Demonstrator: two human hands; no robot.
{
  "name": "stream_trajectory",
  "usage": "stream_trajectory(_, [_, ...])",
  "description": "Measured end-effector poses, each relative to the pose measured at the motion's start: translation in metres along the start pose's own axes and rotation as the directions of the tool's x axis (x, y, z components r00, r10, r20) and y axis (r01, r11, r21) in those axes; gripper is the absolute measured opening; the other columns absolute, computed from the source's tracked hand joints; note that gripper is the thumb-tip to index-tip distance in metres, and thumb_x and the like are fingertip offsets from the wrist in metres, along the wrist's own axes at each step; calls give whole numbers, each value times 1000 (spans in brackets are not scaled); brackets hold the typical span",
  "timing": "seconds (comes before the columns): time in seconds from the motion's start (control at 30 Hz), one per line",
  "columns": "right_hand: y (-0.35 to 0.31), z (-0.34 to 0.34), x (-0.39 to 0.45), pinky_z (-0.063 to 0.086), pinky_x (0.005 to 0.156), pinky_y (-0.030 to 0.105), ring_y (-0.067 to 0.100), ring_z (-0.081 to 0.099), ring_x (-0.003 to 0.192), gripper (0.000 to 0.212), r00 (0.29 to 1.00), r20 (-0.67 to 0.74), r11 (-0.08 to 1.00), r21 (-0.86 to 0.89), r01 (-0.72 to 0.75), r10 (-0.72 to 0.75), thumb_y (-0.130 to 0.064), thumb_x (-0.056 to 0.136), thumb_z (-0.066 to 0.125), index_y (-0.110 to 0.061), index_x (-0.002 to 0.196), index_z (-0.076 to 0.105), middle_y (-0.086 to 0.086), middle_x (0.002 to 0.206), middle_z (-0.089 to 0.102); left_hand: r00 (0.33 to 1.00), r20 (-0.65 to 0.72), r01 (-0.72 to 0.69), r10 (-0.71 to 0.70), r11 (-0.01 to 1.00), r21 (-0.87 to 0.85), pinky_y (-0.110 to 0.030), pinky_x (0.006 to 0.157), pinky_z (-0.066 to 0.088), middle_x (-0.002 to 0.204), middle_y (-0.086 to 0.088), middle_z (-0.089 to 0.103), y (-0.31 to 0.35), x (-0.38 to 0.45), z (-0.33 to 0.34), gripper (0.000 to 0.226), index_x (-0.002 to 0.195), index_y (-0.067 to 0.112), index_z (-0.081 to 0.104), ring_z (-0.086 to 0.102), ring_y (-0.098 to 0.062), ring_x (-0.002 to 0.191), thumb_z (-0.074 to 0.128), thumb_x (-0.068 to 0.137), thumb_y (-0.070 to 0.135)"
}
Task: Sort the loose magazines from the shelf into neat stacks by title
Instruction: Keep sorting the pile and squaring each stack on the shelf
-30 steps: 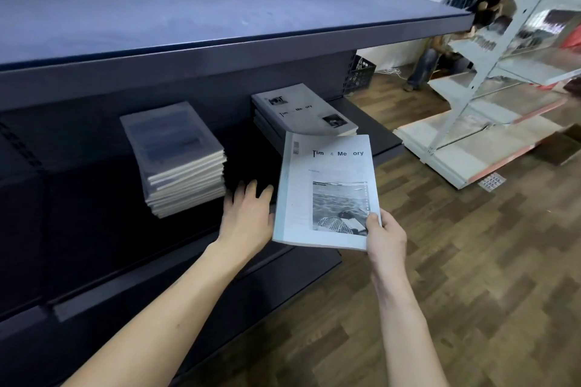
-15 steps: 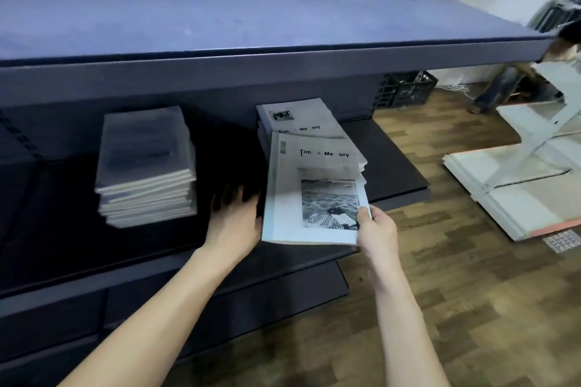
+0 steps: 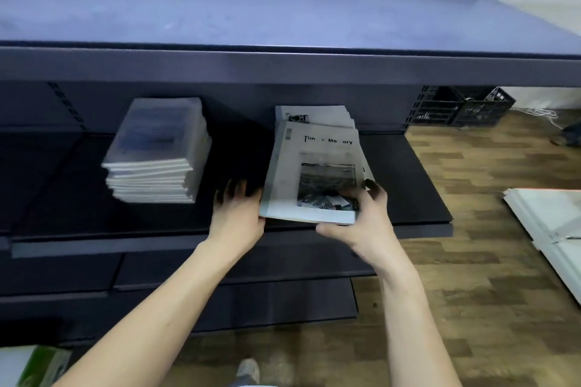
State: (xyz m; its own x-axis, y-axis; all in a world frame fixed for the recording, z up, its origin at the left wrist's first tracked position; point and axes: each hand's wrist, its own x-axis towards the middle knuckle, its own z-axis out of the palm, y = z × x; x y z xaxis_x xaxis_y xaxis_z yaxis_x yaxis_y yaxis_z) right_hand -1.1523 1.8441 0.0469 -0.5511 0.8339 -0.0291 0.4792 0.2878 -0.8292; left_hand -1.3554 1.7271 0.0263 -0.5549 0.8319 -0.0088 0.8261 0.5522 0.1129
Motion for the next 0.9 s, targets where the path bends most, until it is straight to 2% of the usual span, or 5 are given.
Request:
stream_trajectory(0.33, [15,-3,53,27,109,38,31,25,138,68,981,-182,958,-286,15,-70,-47,71,82,-36,133,58,0,156,32,998,23,62,-61,997,-47,-48,121,11,162,-8,11,6,38,-10,57,152,27,25,7,-32,149,44,99,35])
stream_trajectory(0.47, [21,-6,73,19,115,44,25,16,147,66,988,-136,967,-253,35,-72,-43,76,80,-38,137,53,-2,161,24,995,50,87,-83,994,-71,-48,122,8,163,-7,6,8,55,-14,57,153,29,22,3,-31,150,43,100,33])
stream_trajectory(0.57, [26,-8,86,24,117,48,25,20,148,66,990,-97,979,-187,78,-97,-38,77,81,-36,137,54,3,162,26,996,50,78,-74,995,-70,-48,122,7,163,-7,5,10,68,-15,58,153,28,22,2,-31,150,44,100,31])
stream_trajectory(0.8, [27,-10,89,25,118,34,14,10,152,68,997,-24,995,-63,73,-75,-33,79,81,-37,139,50,3,165,14,997,46,71,-69,996,-60,-48,122,7,164,-7,4,14,79,-15,61,154,27,21,1,-31,150,47,98,27])
stream_trajectory(0.9, [23,-7,85,18,121,41,17,4,153,67,993,-61,990,-110,91,-98,-35,78,81,-33,138,53,6,165,16,996,58,76,-73,995,-64,-48,122,6,163,-7,3,16,75,-16,60,153,27,22,1,-31,150,47,99,28])
